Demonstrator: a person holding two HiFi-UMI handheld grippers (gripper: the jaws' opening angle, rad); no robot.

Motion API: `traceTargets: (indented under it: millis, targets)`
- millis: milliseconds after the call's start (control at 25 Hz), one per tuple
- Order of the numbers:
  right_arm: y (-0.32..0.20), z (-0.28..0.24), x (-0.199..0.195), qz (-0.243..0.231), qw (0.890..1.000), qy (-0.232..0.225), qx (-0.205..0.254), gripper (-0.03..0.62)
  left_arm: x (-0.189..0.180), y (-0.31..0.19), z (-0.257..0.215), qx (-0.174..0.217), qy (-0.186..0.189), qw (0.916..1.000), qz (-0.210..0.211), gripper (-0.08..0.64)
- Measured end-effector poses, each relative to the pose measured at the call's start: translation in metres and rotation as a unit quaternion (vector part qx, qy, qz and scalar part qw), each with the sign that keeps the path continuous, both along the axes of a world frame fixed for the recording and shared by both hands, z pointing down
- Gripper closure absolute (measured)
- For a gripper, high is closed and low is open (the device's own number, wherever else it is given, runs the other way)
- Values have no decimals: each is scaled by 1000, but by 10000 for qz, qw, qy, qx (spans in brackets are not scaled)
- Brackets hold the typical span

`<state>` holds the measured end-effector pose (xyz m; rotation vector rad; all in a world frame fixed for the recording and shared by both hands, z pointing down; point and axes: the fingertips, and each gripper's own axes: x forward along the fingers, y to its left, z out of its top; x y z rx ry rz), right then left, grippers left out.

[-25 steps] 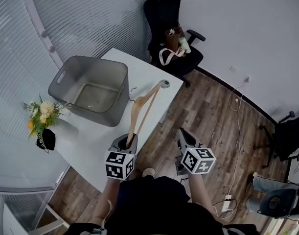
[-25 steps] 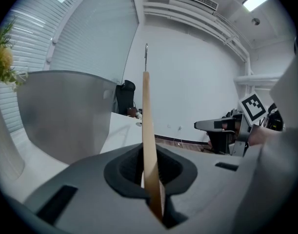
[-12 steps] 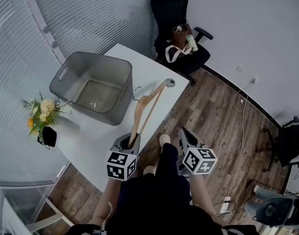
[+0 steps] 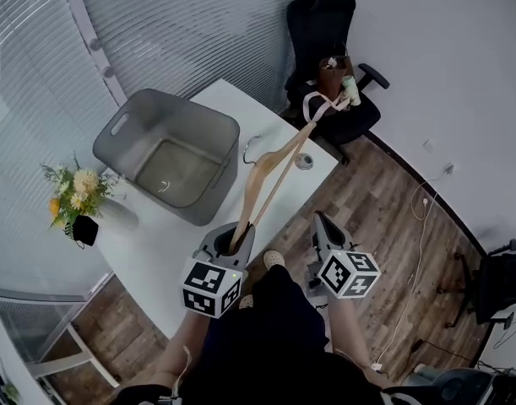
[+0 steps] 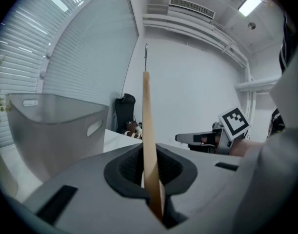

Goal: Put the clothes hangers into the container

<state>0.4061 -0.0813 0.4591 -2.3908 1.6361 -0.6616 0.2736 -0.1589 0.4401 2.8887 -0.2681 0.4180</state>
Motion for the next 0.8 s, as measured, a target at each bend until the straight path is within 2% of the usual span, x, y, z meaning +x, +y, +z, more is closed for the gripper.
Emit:
traceTargets:
  millis: [160, 360, 640, 800]
  targets:
    - [-24, -21, 17, -287, 9994, 108, 169, 563, 16, -18, -38, 176, 328, 9991, -197, 531]
    - [-59, -36, 31, -665, 9969, 299, 296, 563, 25, -45, -62, 307, 574, 9967, -481, 531]
    - [-106, -53, 44, -1305, 9894, 477, 432, 563, 32, -76, -70, 411, 515, 9925, -1033, 531]
    - [-129, -57, 45, -1712, 9828, 507, 474, 563, 26, -90, -79, 515, 540, 9866, -1452, 531]
